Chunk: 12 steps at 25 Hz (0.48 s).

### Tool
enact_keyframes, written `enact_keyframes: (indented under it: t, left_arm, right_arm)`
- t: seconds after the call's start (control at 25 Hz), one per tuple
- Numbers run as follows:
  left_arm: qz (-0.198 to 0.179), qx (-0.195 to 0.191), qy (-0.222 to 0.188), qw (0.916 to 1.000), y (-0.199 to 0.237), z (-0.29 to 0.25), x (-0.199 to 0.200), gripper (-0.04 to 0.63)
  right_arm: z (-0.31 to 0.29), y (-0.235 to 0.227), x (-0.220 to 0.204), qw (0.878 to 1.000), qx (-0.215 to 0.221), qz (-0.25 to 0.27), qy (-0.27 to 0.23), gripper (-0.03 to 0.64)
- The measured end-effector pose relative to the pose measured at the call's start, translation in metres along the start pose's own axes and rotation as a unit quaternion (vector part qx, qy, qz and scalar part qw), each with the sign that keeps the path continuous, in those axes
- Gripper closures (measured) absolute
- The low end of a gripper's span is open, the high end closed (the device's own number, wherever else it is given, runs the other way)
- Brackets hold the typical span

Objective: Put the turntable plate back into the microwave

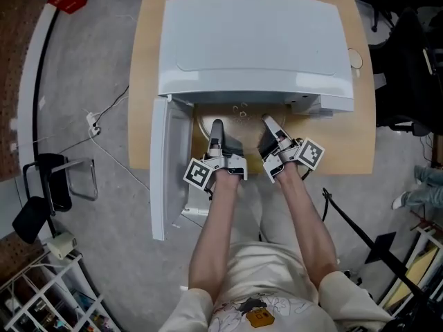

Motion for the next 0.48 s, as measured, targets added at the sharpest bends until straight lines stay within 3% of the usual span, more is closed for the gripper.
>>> enact_keyframes:
  t: [0.48]
  left_arm:
    - [-0.012,-0.015,-0.007,0.9998,0.013,-0.051,0.018,0.570]
  right_arm:
    - [-0.051,-0.014,0.025,1.000,0.027,0.009,0.000,0.575]
Point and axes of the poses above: the fingertips, and each gripper's own axes: z backward along the fingers, y to its left, x out of its top, the point moved 4 cm from there along z, backward along the fingers, and after that the axes turned 7 degrees about -z, right-handed, at the moved point
